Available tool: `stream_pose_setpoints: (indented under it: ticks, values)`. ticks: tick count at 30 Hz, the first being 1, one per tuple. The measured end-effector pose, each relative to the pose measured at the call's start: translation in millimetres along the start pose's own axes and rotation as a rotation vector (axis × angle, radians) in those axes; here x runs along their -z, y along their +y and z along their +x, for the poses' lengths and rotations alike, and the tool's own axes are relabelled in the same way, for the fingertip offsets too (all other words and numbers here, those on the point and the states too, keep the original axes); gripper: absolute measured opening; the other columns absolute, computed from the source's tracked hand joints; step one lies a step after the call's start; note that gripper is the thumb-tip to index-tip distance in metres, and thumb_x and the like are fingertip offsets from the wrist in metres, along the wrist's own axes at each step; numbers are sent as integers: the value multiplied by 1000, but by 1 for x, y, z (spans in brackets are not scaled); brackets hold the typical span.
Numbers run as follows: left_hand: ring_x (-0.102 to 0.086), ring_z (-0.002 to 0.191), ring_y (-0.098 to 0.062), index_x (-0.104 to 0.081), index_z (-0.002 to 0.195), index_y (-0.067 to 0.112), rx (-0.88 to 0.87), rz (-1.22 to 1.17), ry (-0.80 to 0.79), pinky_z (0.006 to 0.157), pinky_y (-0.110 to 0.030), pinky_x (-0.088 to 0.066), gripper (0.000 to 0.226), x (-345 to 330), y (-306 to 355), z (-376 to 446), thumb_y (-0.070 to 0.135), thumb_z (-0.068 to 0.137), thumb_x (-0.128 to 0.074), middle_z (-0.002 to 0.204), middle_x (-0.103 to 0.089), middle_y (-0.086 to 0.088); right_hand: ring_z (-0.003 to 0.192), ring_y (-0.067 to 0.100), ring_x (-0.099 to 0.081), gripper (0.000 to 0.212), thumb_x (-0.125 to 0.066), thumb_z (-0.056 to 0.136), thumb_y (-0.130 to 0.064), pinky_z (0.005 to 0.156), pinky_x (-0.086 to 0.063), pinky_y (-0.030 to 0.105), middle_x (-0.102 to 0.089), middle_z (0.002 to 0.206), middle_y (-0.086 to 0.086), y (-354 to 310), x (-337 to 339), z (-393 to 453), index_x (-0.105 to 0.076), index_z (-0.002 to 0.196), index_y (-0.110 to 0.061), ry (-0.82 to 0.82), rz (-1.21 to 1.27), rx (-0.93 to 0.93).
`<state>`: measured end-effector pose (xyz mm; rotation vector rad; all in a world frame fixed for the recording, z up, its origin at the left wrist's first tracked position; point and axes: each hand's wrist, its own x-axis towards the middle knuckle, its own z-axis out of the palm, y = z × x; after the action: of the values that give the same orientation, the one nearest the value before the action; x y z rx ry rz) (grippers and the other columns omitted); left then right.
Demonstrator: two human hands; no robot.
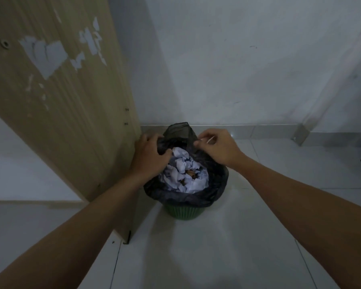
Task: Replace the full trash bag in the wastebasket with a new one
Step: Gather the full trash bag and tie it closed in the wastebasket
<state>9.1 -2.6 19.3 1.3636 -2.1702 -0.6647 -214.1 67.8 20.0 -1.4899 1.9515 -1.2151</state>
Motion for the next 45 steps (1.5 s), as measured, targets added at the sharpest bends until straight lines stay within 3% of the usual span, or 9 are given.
stream_pose_setpoints:
  ticks: [3, 6, 10, 15, 24, 28, 32, 38, 45]
  values:
    - [-46, 136, -38, -26, 156, 17, 298, 15, -176, 103, -42, -46, 96, 9, -10, 3, 53, 80, -72, 150, -39, -15, 77, 15, -65, 44, -71, 82, -64, 69, -47, 29, -69, 88, 0, 7, 20, -7, -66, 91, -22, 165, -196, -103]
    - [-66, 114, -33, -55, 140, 10, 295, 142, -358, 92, -41, -59, 83, 24, -11, 0, 48, 69, -74, 133, -64, -15, 79, 26, -73, 80, -65, 67, -88, 63, -59, 38, -70, 96, 8, -8, 44, -15, -57, 106, -19, -375, -388, -422]
    - [-71, 88, -31, -63, 128, 3, 281, 411, -424, 77, -41, -64, 52, 38, -3, 1, 27, 85, -79, 112, -69, -18, 74, 24, -77, 62, -91, 75, -33, 64, -64, 35, -78, 90, 13, -27, 58, -17, -62, 121, -2, -709, -411, -522]
    - [-67, 112, -34, -65, 115, 5, 219, 437, -305, 78, -33, -51, 58, 61, 13, 11, 46, 79, -84, 125, -69, -18, 63, 18, -72, 21, -76, 88, -11, 58, -60, 29, -77, 82, 12, -39, 73, -7, -73, 106, 0, -608, -299, -511]
    - [-71, 72, -20, -70, 84, 24, 266, -611, 134, 59, -31, -56, 19, 53, 22, 5, 41, 93, -73, 93, -77, -8, 70, 18, -67, 15, -77, 88, -19, 65, -61, 30, -68, 91, 10, -49, 63, 6, -67, 95, -10, -231, 409, -528]
    - [-69, 102, -1, -67, 105, 37, -91, -434, -137, 92, -31, -57, 43, 36, 1, -12, 56, 72, -89, 111, -71, 18, 107, 11, -66, 59, -86, 72, -56, 91, -52, 37, -72, 116, -11, -31, 45, -3, -68, 122, -30, -415, 133, -262]
    - [-65, 120, 4, -62, 130, 29, -267, -201, -361, 103, -28, -54, 92, 21, -22, -11, 48, 50, -104, 128, -70, 19, 116, 6, -67, 73, -99, 59, -34, 103, -52, 27, -72, 124, -14, -22, 24, -10, -68, 125, -28, -655, -46, -93]
    - [-69, 106, -18, -73, 123, 12, 72, -475, 34, 88, -29, -53, 33, 20, -2, -3, 33, 97, -71, 108, -72, 1, 84, 7, -76, 21, -89, 78, -24, 74, -60, 19, -81, 94, 0, -23, 22, -5, -81, 95, -15, -377, 102, -123]
    - [-66, 118, -31, -60, 141, 10, 422, -931, 103, 106, -48, -54, 55, 20, 6, 0, 48, 102, -58, 135, -67, -11, 85, 27, -71, 8, -74, 84, -19, 84, -57, 39, -74, 88, 11, -25, 12, -7, -75, 85, -11, -85, 617, -367]
